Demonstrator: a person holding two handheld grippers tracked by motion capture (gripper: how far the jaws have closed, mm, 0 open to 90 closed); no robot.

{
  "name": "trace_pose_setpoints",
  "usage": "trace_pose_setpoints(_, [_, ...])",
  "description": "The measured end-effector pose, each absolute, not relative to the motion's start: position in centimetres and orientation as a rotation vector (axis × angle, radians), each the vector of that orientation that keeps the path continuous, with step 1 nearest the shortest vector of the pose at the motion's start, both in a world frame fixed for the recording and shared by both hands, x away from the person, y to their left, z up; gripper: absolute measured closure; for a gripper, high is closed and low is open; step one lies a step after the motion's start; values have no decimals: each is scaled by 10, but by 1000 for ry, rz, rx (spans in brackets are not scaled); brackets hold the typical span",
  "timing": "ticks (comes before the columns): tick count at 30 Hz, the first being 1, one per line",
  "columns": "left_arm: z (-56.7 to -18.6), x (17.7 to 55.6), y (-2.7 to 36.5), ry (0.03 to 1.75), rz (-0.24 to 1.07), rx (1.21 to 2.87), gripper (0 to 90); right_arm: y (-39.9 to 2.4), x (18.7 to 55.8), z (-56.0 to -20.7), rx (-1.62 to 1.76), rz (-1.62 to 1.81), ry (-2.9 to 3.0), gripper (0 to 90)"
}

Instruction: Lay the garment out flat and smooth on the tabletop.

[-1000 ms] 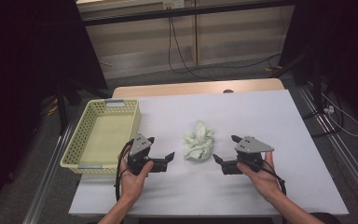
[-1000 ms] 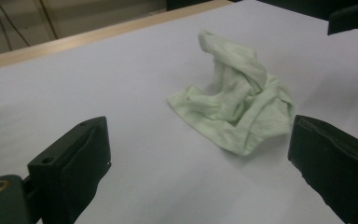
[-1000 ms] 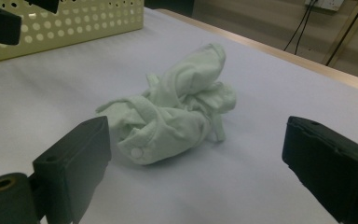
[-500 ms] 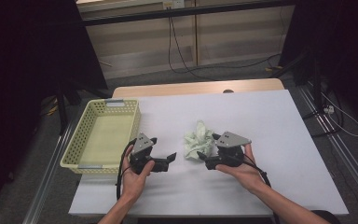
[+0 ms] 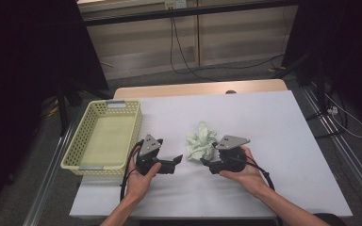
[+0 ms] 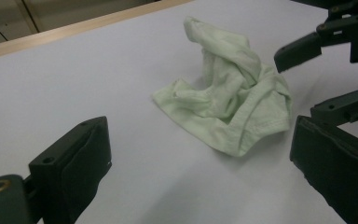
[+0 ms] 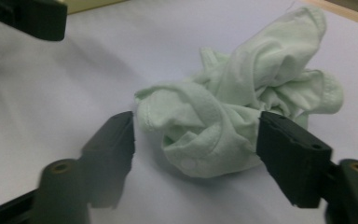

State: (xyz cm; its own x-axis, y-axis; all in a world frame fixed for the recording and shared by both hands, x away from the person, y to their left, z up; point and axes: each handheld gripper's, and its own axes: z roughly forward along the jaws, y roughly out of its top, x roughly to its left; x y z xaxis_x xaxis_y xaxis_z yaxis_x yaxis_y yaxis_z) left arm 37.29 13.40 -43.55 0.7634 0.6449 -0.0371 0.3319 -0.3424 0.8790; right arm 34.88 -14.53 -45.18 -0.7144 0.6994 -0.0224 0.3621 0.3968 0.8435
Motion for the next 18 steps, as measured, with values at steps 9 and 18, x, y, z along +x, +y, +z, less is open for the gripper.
trace_pose_setpoints(9, [-442,375,125,724,353,2007,67,-141,354,-459,885,1174,2288,496])
trace_pose_setpoints(18, [-445,374,117,679,356,2031,80,-139,358,-463,860,1139,2284,674])
